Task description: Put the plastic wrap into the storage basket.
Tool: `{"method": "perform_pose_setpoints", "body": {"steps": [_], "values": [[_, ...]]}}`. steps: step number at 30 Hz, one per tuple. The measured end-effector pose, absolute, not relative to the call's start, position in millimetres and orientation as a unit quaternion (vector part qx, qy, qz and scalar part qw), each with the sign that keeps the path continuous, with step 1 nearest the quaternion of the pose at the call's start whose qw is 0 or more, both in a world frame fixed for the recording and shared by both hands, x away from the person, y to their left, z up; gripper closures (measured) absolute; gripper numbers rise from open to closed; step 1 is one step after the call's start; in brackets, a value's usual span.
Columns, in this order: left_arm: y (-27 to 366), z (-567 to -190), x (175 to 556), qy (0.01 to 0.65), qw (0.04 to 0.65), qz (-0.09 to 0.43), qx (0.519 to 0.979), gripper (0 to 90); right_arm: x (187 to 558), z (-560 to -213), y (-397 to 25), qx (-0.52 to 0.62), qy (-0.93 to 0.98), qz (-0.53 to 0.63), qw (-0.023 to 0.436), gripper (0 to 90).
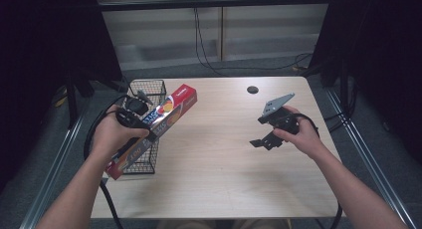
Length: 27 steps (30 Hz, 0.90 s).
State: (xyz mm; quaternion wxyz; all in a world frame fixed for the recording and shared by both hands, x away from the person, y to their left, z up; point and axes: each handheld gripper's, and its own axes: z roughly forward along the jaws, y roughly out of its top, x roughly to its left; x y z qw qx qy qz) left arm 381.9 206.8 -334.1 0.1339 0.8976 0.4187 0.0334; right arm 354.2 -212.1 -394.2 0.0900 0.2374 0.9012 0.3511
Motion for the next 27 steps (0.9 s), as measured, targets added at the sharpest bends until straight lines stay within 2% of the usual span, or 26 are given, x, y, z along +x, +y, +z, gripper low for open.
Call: {"method": "perform_pose_setpoints", "body": {"steps": [27], "values": [[228.6,-336.8,381.8,0.473,0.120,0.041,0.872,42.5,351.3,-395.1,-209.6,0.234,0.901,0.351,0.097,7.4]]}}
